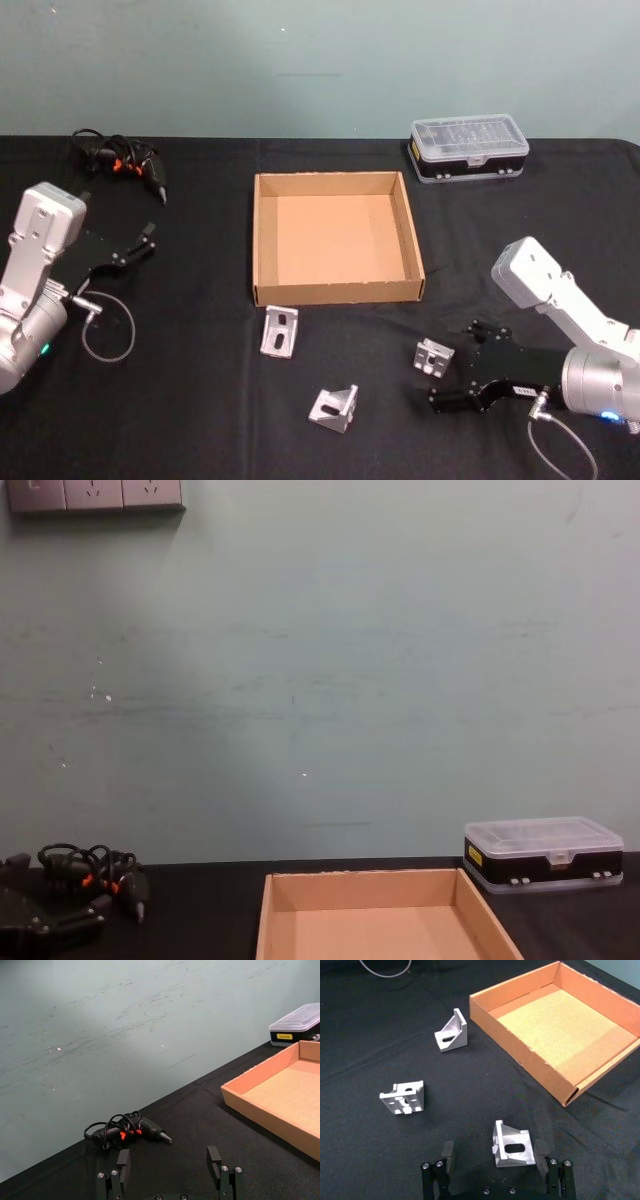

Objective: Use one hand to pick up the angle iron from the table and place it into the box.

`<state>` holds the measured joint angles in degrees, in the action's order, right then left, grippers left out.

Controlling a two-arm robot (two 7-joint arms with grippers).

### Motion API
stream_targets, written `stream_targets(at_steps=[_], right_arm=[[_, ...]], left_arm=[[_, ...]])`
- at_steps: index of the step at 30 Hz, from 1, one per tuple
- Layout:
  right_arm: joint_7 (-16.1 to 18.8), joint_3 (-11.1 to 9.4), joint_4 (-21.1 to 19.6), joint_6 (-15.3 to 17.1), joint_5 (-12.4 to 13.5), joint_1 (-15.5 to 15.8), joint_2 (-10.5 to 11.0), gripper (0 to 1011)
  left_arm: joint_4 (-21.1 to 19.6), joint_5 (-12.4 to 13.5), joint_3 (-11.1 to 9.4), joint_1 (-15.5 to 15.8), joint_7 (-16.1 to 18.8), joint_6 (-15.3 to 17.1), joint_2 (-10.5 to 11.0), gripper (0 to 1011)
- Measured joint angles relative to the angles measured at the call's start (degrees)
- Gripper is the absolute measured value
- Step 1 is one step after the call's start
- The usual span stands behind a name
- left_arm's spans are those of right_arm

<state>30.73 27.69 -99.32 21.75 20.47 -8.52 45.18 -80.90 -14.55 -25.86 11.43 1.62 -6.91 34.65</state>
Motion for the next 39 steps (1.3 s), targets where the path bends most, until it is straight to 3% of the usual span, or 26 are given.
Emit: stream_targets(at_steps=[13,16,30,31,35,37,39], right_arm=[[0.7,0.38,1.47,-0.12,-1.35,-0.5,-1.55,1003],[0.72,0.38,1.52,-0.14,-1.57,-0.51,-1.7,954],[0.51,0.02,1.55,-0.04,-2.66,-0.25,-2.37,549],[0.54,0.04,1.65,-0.08,-2.81,-0.29,-2.5,486],[0.72,0.12,1.89,-0.18,-2.99,-0.37,-2.78,403],[0.78,0.2,2.05,-0.22,-3.15,-0.41,-2.96,281],[0.8,0.23,2.1,-0.23,-3.2,-0.41,-3.04,248]], left_arm=[[0.0,0.0,0.0,0.0,0.0,0.0,0.0,1000],[0.0,0.0,0.0,0.0,0.0,0.0,0.0,1000],[0.0,0.0,0.0,0.0,0.0,0.0,0.0,1000],[0.0,0.0,0.0,0.0,0.0,0.0,0.0,1000],[0.0,0.0,0.0,0.0,0.0,0.0,0.0,1000],[0.0,0.0,0.0,0.0,0.0,0.0,0.0,1000],[0.0,0.0,0.0,0.0,0.0,0.0,0.0,1000]])
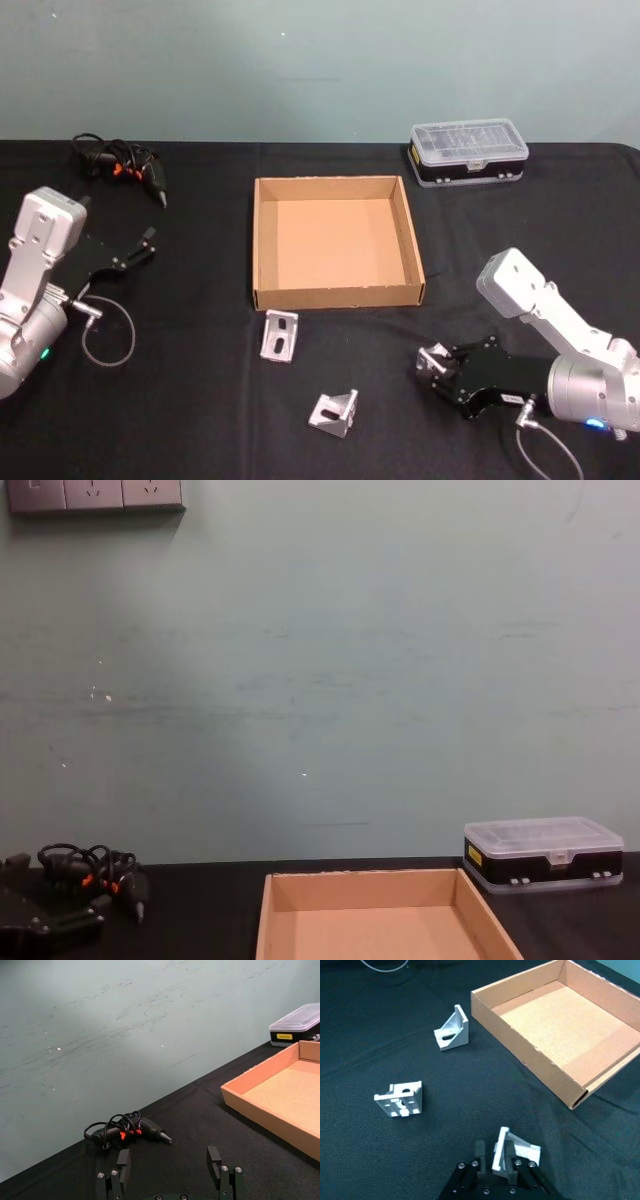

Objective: Use one hand to pick up the angle iron from the table and place it into the box.

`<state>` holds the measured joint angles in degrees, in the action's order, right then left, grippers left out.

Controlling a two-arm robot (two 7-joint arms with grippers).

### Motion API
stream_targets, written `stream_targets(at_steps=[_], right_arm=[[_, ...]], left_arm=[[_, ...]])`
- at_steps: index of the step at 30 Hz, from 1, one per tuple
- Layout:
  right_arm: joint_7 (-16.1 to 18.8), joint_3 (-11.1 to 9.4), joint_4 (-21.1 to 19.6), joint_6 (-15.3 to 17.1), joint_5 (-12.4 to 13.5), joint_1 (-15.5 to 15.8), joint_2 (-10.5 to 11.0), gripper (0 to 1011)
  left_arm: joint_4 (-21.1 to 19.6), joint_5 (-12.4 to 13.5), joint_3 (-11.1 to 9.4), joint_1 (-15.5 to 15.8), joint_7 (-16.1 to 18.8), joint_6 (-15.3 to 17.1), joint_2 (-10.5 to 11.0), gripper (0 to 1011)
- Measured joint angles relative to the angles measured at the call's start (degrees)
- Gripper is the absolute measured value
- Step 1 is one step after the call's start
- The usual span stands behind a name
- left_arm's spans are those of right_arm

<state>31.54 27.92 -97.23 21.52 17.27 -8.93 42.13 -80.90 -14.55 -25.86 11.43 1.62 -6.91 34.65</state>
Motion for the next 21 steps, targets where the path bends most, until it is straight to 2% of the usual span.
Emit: stream_targets(at_steps=[2,6,14,18,21], right_arm=[[0.03,0.04,0.07,-0.02,-0.06,0.0,-0.11,165],[0.19,0.23,0.35,-0.14,-0.26,-0.15,-0.35,86],[0.35,-0.02,0.12,-0.3,-0.33,0.14,-0.39,86],[0.04,-0.99,-0.84,-0.4,0.12,0.77,-0.11,86],[-1.09,-2.69,-2.36,-0.5,1.16,1.54,0.1,86]], left_arm=[[0.0,0.0,0.0,0.0,0.0,0.0,0.0,1000],[0.0,0.0,0.0,0.0,0.0,0.0,0.0,1000],[0.0,0.0,0.0,0.0,0.0,0.0,0.0,1000],[0.0,0.0,0.0,0.0,0.0,0.0,0.0,1000],[0.0,0.0,0.0,0.0,0.0,0.0,0.0,1000]])
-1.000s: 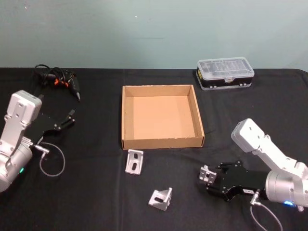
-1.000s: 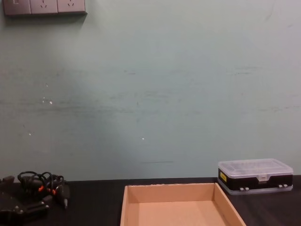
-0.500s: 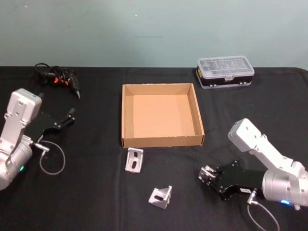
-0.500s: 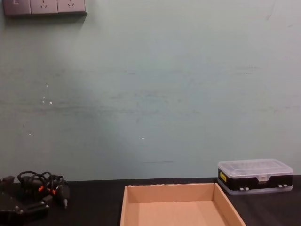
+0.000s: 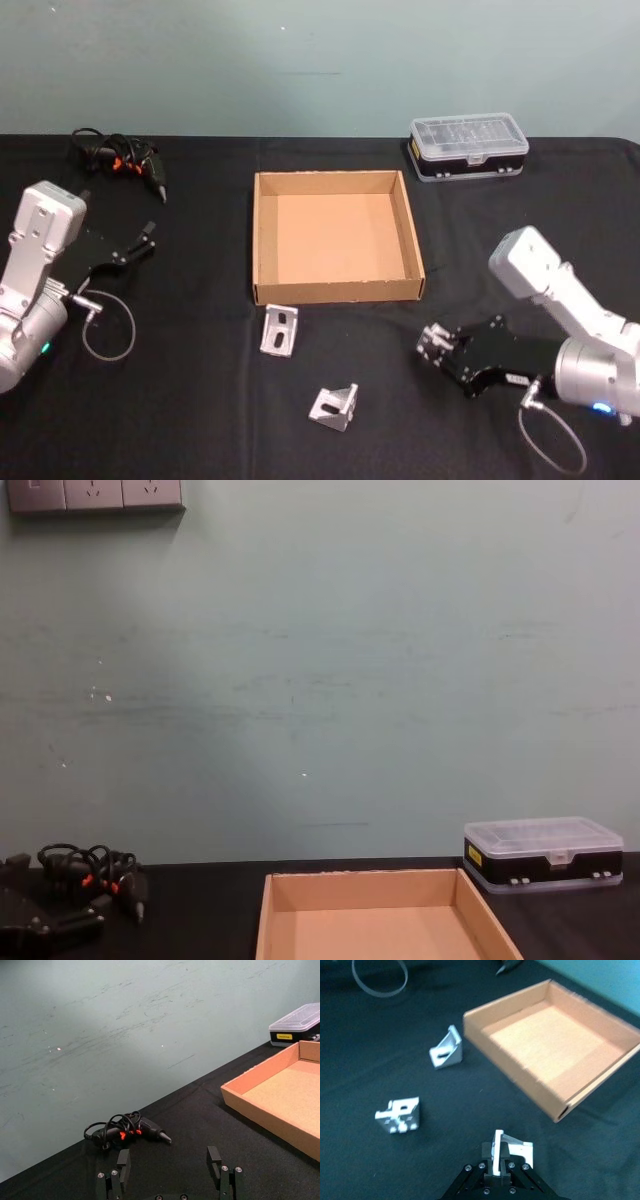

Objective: Use one hand to pick up the angle iron from the table and place it into the box.

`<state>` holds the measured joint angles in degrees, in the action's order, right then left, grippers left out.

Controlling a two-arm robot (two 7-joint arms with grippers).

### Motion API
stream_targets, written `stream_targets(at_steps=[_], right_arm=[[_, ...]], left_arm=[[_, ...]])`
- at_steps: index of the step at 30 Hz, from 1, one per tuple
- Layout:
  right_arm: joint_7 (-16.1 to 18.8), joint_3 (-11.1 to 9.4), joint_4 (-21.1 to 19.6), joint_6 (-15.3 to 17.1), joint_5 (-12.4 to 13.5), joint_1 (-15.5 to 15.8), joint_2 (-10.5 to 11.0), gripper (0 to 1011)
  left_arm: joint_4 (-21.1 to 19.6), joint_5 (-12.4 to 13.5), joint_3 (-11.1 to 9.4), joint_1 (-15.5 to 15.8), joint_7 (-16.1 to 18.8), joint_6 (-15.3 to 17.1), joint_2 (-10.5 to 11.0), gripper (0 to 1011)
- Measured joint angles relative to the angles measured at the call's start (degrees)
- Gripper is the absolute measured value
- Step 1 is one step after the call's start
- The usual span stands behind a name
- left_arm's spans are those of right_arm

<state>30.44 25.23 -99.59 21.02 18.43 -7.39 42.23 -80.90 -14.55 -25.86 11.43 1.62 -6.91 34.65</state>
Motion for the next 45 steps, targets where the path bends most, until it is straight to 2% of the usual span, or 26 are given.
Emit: stream_targets(at_steps=[7,12,19,22,26,30,34,39,45], right_arm=[[-2.4,-2.97,-2.39,0.35,1.81,-0.08,-0.82,86],[-3.79,-3.53,-2.44,1.07,2.26,-1.89,-2.6,86],[-5.71,-1.71,0.48,3.01,1.29,-6.63,-6.95,86],[-6.86,0.0,3.71,4.03,-0.16,-9.74,-10.11,86],[-7.47,1.02,6.49,4.78,-1.19,-11.87,-12.38,86],[-8.08,2.31,11.52,5.61,-2.77,-15.39,-15.91,86],[-8.46,3.09,15.43,5.87,-4.1,-17.83,-18.39,86],[-8.64,3.97,19.92,6.1,-5.78,-20.15,-20.93,86],[-8.87,4.59,23.26,6.09,-7.45,-21.34,-22.8,86]], left_arm=[[0.0,0.0,0.0,0.0,0.0,0.0,0.0,1000],[0.0,0.0,0.0,0.0,0.0,0.0,0.0,1000],[0.0,0.0,0.0,0.0,0.0,0.0,0.0,1000],[0.0,0.0,0.0,0.0,0.0,0.0,0.0,1000],[0.0,0.0,0.0,0.0,0.0,0.0,0.0,1000],[0.0,0.0,0.0,0.0,0.0,0.0,0.0,1000],[0.0,0.0,0.0,0.0,0.0,0.0,0.0,1000],[0.0,0.0,0.0,0.0,0.0,0.0,0.0,1000],[0.0,0.0,0.0,0.0,0.0,0.0,0.0,1000]])
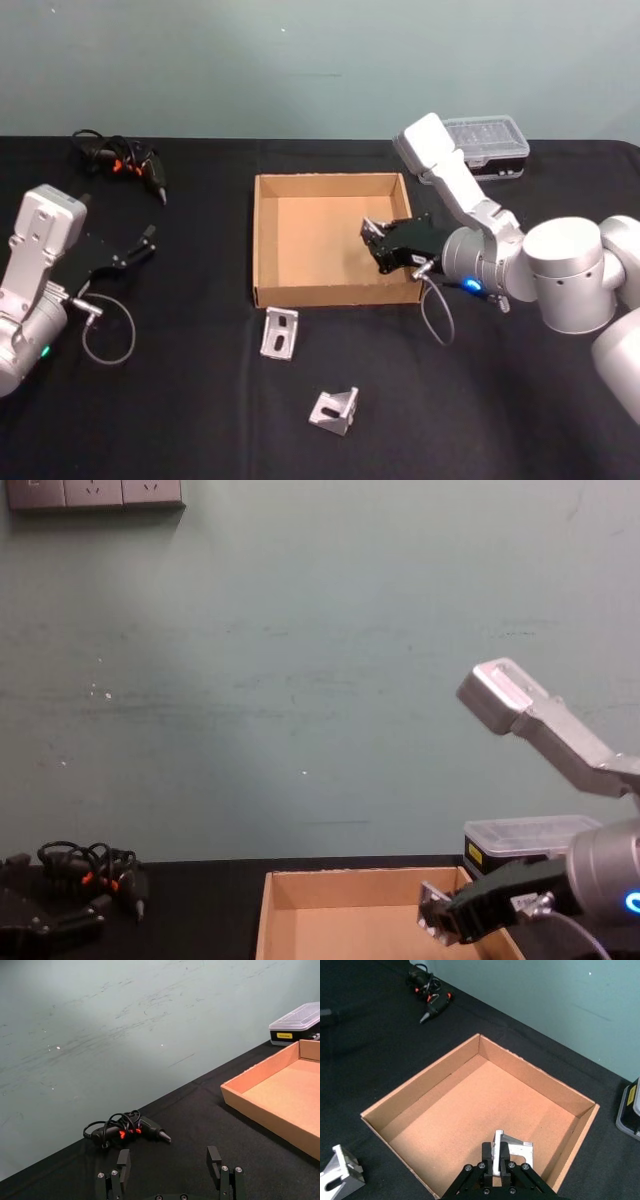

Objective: Use one hand to pick up the angle iron from the table and place it into the box.

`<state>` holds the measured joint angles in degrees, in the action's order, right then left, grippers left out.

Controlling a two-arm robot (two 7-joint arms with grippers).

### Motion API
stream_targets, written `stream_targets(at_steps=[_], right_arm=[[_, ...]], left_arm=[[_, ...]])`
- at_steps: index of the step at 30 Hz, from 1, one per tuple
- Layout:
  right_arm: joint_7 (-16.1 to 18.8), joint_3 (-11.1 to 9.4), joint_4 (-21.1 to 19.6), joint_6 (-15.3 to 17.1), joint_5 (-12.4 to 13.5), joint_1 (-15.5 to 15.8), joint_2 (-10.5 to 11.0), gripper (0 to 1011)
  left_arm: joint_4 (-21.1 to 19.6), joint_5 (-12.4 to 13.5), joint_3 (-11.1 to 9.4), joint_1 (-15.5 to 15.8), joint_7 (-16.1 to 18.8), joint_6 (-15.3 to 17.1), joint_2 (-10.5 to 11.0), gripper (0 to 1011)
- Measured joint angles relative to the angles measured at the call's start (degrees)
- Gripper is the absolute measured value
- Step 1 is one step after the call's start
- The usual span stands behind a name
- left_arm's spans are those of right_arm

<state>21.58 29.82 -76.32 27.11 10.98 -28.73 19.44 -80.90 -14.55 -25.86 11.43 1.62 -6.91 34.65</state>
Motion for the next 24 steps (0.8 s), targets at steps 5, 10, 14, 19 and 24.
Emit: stream_targets(at_steps=[5,10,14,19,24], right_arm=[[-0.15,-0.11,1.73,-0.12,-0.76,-0.39,-0.98,85],[-0.14,-0.58,2.99,-0.36,-1.44,-0.54,-1.67,86],[-0.09,-1.08,3.7,-0.63,-1.81,-0.57,-2.08,100],[0.02,-1.96,4.02,-1.02,-2.01,-0.31,-2.52,230],[0.23,-3.1,3.58,-1.66,-2.05,0.25,-2.79,409]], left_arm=[[0.0,0.0,0.0,0.0,0.0,0.0,0.0,1000],[0.0,0.0,0.0,0.0,0.0,0.0,0.0,1000],[0.0,0.0,0.0,0.0,0.0,0.0,0.0,1000],[0.0,0.0,0.0,0.0,0.0,0.0,0.0,1000],[0.0,0.0,0.0,0.0,0.0,0.0,0.0,1000]])
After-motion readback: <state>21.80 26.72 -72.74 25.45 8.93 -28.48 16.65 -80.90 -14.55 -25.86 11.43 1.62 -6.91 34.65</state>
